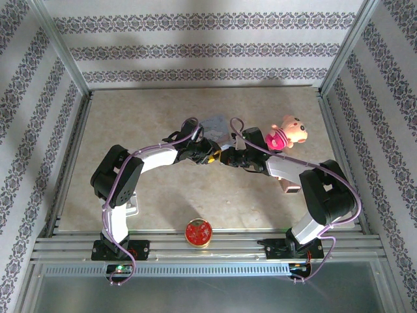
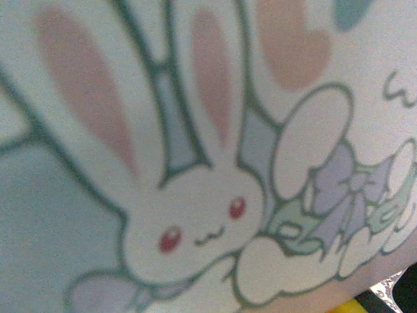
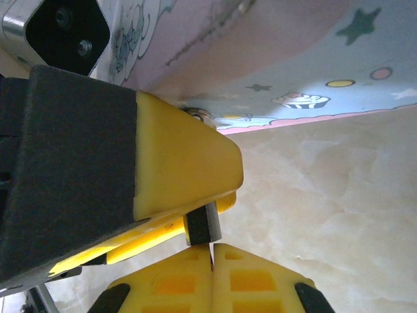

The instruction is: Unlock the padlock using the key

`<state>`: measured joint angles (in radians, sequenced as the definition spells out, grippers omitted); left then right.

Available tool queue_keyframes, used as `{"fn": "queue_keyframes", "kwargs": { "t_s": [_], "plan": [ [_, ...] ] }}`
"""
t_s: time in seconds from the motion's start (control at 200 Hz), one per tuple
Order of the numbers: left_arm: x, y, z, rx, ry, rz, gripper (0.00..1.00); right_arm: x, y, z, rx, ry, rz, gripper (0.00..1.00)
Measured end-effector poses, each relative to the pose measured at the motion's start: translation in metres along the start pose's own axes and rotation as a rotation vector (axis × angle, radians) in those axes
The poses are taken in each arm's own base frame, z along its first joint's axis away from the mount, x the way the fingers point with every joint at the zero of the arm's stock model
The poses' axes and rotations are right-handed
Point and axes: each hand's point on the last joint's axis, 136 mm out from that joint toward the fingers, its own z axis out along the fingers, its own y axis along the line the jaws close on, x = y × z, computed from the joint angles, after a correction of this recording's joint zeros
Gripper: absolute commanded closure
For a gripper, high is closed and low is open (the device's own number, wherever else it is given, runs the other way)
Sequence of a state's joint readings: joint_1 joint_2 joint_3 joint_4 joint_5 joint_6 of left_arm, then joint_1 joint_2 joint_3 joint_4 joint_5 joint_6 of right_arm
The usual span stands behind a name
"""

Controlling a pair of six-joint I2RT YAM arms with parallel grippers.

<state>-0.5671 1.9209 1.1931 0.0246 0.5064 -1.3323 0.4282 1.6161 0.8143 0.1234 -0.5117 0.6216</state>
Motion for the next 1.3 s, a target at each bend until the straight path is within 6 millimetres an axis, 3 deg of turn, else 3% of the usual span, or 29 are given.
{"fn": "queue_keyframes", "kwargs": {
  "t_s": [0.32, 0.65, 1.084, 1.134, 1.204, 1.299],
  "plan": [
    [-0.009, -0.002, 0.005, 0.032, -0.03, 0.021, 0.6, -0.006, -0.003, 0.007, -0.006, -0.034, 0.012, 1.0],
    [-0.007, -0.004, 0.007, 0.093, -0.024, 0.045, 0.26, -0.01, -0.014, 0.025, -0.008, -0.058, 0.032, 1.0],
    [-0.012, -0.006, 0.007, 0.174, -0.069, 0.092, 0.26, -0.014, -0.016, 0.027, -0.009, -0.089, 0.079, 1.0],
    [-0.013, -0.005, 0.007, 0.176, -0.076, 0.098, 0.22, -0.014, -0.016, 0.027, -0.011, -0.09, 0.089, 1.0],
    [-0.014, -0.004, 0.007, 0.177, -0.087, 0.109, 0.08, -0.013, -0.014, 0.028, -0.015, -0.092, 0.093, 1.0],
    [-0.015, -0.002, 0.007, 0.177, -0.102, 0.126, 0.05, -0.015, -0.013, 0.028, -0.021, -0.101, 0.103, 1.0]
  ]
}}
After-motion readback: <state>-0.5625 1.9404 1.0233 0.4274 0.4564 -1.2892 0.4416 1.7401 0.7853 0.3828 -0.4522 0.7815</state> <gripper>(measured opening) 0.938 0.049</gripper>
